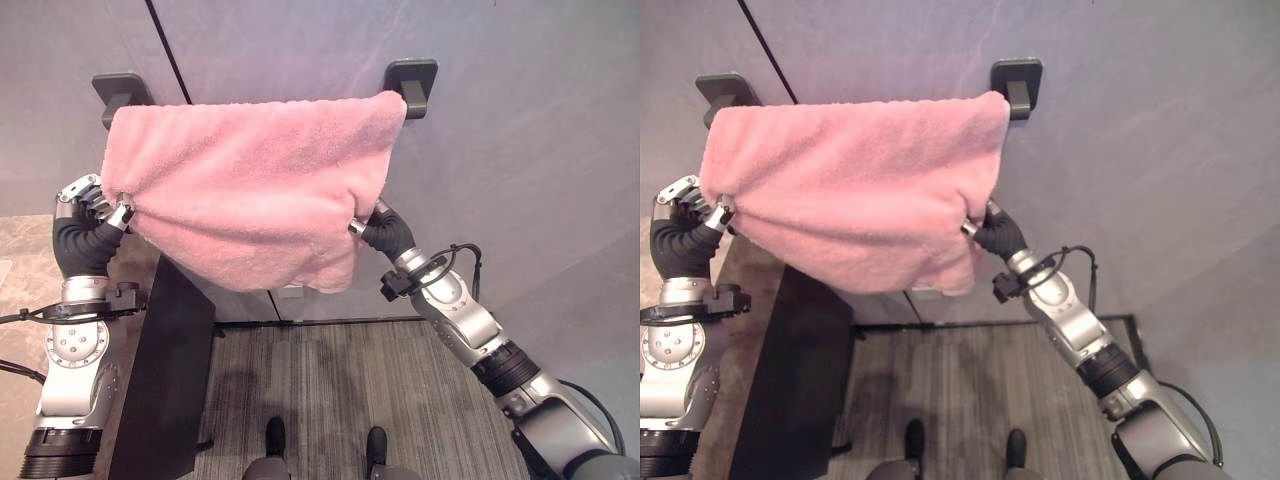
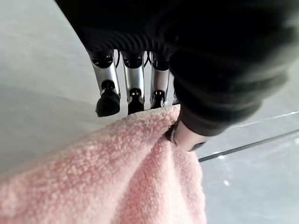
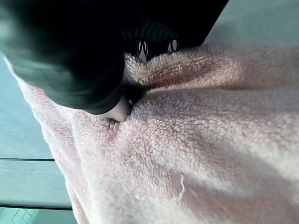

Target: Put brush and paste in cup on sink, flatten towel.

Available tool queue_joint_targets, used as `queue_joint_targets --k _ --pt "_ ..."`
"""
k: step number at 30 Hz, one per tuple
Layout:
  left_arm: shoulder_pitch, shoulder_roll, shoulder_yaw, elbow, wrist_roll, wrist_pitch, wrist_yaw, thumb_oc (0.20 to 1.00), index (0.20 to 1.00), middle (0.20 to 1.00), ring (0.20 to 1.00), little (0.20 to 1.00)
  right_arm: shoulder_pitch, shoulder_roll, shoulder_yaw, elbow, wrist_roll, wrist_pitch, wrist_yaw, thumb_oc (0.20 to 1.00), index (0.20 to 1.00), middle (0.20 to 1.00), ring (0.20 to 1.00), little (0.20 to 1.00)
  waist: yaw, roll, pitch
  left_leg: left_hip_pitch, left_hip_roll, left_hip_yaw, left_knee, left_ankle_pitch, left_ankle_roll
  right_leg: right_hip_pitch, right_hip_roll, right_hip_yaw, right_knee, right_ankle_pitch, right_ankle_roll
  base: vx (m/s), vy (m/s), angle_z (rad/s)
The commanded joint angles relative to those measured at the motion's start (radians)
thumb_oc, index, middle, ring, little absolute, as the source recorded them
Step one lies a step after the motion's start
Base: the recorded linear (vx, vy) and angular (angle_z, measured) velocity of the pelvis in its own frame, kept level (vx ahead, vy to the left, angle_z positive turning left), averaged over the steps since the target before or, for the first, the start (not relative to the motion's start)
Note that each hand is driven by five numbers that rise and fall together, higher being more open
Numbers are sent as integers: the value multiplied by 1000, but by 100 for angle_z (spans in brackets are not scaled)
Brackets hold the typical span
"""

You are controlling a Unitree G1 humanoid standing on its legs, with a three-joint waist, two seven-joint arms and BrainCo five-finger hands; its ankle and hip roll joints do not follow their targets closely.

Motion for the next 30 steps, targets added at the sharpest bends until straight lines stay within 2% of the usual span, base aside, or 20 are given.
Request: queue_joint_targets --k 1,6,7,8,9,10,11,22,30 --pt "-37 37 -20 27 -15 -36 1 200 200 200 200 200 -60 46 9 0 39 -39 9 200 200 200 200 200 16 -43 -60 -45 77 -12 1 49 -67 -15 -108 26 -2 38 60 0 0 0" --pt "-55 34 -37 38 -14 -31 0 200 200 200 200 200 -67 48 20 4 33 -39 11 216 216 216 216 216 13 -43 -60 -45 77 -9 1 49 -67 -18 -108 31 -2 39 60 0 0 0" --pt "-54 39 -41 36 -5 -27 -6 363 363 363 363 363 -68 47 24 9 33 -38 16 526 526 526 526 526 13 -43 -61 -45 77 -8 1 48 -67 -18 -109 31 -2 39 60 0 0 0" --pt "-54 39 -41 36 -5 -27 -6 363 363 363 363 363 -68 47 24 9 33 -38 16 576 576 576 576 576 13 -43 -61 -45 77 -8 1 48 -67 -18 -109 31 -2 39 60 0 0 0" --pt "-54 43 -42 36 2 -25 -8 580 580 580 580 580 -66 47 24 10 31 -36 16 937 937 937 937 937 12 -42 -61 -44 77 -8 1 47 -66 -17 -109 31 -2 39 60 0 0 0" --pt "-57 48 -44 37 8 -23 -10 780 780 780 780 780 -63 45 24 11 29 -35 16 1000 1000 1000 1000 1000 11 -42 -61 -44 77 -8 1 47 -66 -17 -108 32 -2 39 60 0 0 0" --pt "-60 51 -48 38 11 -22 -8 1000 1000 1000 1000 1000 -60 45 22 12 26 -34 15 1000 1000 1000 1000 1000 9 -42 -61 -43 77 -7 1 47 -66 -16 -108 31 -2 39 60 0 0 0" --pt "-44 63 -78 55 45 13 -25 1000 1000 1000 1000 1000 -31 32 11 29 -1 -15 20 1000 1000 1000 1000 1000 0 -35 -70 -22 76 1 1 39 -60 -1 -112 34 -2 38 62 0 0 0" --pt "-1 43 -93 116 62 50 -45 1000 1000 1000 1000 1000 11 22 -10 49 -42 3 17 1000 1000 1000 1000 1000 -4 -28 -85 10 81 10 1 31 -57 25 -109 40 -2 28 60 3 -2 -1"
